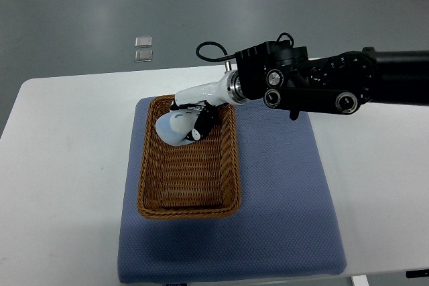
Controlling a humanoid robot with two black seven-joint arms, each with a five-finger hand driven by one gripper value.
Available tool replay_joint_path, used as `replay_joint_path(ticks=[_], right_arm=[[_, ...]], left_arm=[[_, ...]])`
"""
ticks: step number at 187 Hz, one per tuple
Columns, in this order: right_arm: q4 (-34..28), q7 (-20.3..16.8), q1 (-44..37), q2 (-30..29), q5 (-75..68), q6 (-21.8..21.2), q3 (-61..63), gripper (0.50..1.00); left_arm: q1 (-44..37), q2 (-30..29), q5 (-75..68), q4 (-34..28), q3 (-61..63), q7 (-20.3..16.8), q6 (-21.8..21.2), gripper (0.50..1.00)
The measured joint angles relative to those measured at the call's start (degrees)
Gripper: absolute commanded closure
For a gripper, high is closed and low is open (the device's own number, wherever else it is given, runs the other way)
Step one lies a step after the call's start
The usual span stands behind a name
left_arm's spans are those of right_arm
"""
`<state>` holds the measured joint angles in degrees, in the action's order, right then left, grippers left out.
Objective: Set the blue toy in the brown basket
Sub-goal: 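Carry the held toy over the wicker basket and lower it inside, then open the right hand to release the toy into the basket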
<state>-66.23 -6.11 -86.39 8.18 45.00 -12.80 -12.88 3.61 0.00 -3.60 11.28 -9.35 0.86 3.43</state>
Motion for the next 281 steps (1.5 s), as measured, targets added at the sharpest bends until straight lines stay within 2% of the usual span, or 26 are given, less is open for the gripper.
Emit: replay_joint_path(ticks=[24,67,87,96,103,120,144,161,170,188,194,214,281], right_arm=[[1.38,0.28,1.56,-3.17,0.10,0.86,-0.40,1.000],[3.08,0.77,4.91,-6.80,0.50,3.34,-2.12,0.959],[3.98,1.06,6.29,-7.70,0.81,4.25,-2.45,0.885],[4.29,1.08,6.82,-7.88,0.90,4.38,-2.48,0.814],[4.49,1.10,7.11,-7.94,0.93,4.41,-2.49,0.785],[5.01,1.16,7.66,-7.99,1.03,4.46,-2.50,0.775],[5.58,1.40,8.08,-8.00,1.13,4.50,-3.08,0.718],[5.91,1.59,8.12,-8.00,1.14,4.50,-3.59,0.709],[6.04,1.61,8.11,-7.98,1.14,4.47,-3.73,0.671],[6.21,1.62,7.87,-7.63,1.09,4.11,-3.79,0.666],[6.25,1.62,7.74,-7.46,0.97,4.01,-3.79,0.640],[6.24,1.62,7.08,-6.74,0.31,3.58,-3.66,0.613],[5.35,1.61,2.34,-2.52,-0.07,-2.89,-1.29,0.611]], left_arm=[[0.07,0.00,0.00,0.05,-0.05,0.00,0.08,0.500],[0.08,0.00,0.00,-0.42,-0.13,0.00,0.06,0.500],[0.08,0.00,0.00,-0.52,-0.08,0.00,0.02,0.500],[0.08,0.00,0.00,-0.55,-0.07,0.00,0.01,0.500],[0.08,0.00,0.00,-0.56,-0.07,0.00,0.00,0.500],[0.08,0.00,0.00,-0.56,-0.05,0.00,0.00,0.500],[0.08,0.00,0.00,-0.56,0.01,0.00,0.00,0.500],[0.08,0.00,0.00,-0.56,0.05,0.03,0.00,0.500],[0.08,0.00,0.00,-0.56,0.09,0.03,0.00,0.500],[0.08,0.00,0.00,-0.56,0.12,0.03,0.00,0.500],[0.08,0.00,0.00,-0.57,0.13,0.03,0.00,0.500],[0.08,0.00,0.00,-0.63,0.13,0.03,0.00,0.500],[0.08,0.00,0.00,-0.73,0.13,-0.03,0.00,0.500]])
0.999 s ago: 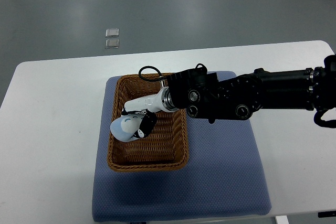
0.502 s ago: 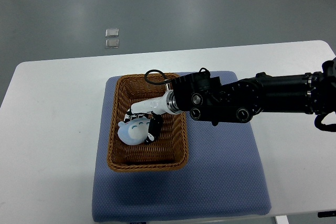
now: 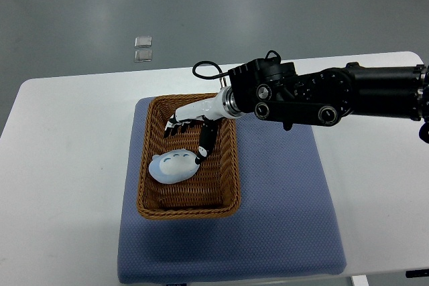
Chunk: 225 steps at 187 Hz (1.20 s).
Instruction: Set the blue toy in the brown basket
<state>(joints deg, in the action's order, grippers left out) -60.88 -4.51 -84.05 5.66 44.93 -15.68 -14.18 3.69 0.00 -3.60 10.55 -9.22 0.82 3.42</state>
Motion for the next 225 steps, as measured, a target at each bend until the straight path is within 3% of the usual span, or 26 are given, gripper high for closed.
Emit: replay_joint_path(ticks=[58,104,165,225], right_arm=[[0.46,0.71,-0.25,8.22,-0.62,-0.33,12.17,0.609],[7.61,3.32,10.17,13.67,-11.76,0.28,32.08,0.609],[16.08,6.94,31.94,5.96,-24.47,6.29,68.01,0.589],[16.67,9.51,41.17,-0.36,-32.27,5.77,74.71,0.589]], left_arm=[[0.00,0.00,0.00,-0.01,0.00,0.00,0.00,0.500],[0.00,0.00,0.00,0.17,0.04,0.03,0.00,0.500],[0.00,0.00,0.00,0.14,0.13,0.06,0.00,0.500],[0.00,0.00,0.00,0.61,0.18,0.06,0.00,0.500]])
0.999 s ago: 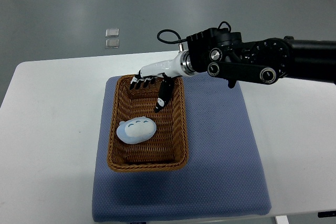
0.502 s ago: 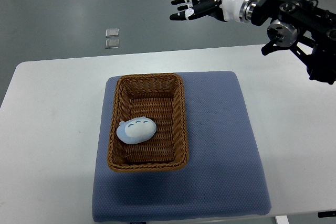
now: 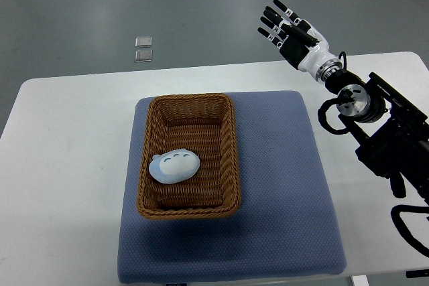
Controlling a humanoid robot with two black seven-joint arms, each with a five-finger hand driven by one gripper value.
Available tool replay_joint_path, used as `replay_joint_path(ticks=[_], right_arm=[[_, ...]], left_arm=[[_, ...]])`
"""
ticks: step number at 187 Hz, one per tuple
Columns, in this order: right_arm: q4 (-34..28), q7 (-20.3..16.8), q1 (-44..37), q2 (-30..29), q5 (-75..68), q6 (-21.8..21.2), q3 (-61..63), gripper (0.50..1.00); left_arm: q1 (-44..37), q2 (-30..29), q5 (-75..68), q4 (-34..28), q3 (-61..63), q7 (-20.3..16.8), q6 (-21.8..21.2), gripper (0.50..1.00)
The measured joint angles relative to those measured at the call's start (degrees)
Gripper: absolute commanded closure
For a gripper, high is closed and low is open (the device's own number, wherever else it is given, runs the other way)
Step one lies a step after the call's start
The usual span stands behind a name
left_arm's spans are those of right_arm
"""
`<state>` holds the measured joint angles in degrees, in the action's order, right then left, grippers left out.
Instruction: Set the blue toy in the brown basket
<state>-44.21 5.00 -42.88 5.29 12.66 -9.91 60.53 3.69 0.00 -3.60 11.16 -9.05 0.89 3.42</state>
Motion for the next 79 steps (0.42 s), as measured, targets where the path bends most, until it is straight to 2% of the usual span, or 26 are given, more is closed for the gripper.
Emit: replay_joint_path(ticks=[79], right_arm=[[1.13,2.10,4.19,-2.38,-0.36,-1.16,0.06,0.589]], left_arm=[[0.00,0.00,0.00,-0.01,0.00,0.00,0.00,0.500]])
